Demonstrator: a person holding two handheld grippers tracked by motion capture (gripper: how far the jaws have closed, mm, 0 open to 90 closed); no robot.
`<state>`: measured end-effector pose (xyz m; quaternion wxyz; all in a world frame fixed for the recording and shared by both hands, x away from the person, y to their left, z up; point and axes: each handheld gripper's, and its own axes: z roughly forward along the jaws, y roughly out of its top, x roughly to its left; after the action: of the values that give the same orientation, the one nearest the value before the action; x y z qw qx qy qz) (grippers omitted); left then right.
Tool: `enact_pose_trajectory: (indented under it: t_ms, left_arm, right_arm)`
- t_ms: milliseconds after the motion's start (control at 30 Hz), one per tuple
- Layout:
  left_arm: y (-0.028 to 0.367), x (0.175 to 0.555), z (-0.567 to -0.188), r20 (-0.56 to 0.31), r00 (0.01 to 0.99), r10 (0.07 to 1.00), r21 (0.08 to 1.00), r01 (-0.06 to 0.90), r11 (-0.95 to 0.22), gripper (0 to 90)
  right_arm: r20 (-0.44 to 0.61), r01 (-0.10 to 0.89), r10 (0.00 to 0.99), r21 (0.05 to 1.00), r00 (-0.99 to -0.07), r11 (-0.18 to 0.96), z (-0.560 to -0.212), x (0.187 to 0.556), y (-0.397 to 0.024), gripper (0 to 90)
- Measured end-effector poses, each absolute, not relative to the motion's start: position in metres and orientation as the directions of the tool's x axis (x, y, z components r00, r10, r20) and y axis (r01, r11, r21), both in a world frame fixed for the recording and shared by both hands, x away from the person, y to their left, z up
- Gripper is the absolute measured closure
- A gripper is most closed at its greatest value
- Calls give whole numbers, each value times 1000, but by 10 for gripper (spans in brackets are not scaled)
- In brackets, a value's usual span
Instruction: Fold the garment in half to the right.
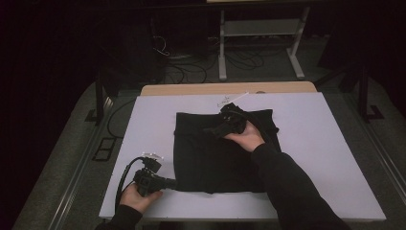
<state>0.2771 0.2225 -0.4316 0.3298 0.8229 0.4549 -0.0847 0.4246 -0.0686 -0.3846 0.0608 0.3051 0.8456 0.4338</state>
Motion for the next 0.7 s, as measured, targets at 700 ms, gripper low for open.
enact_pose_trajectory:
  t_ms: [700]
  left_arm:
    - [224,277,-431,-462,562,687,468,812,-349,839]
  right_arm:
    - [145,468,574,750,-806,467,-386,450,-42,0]
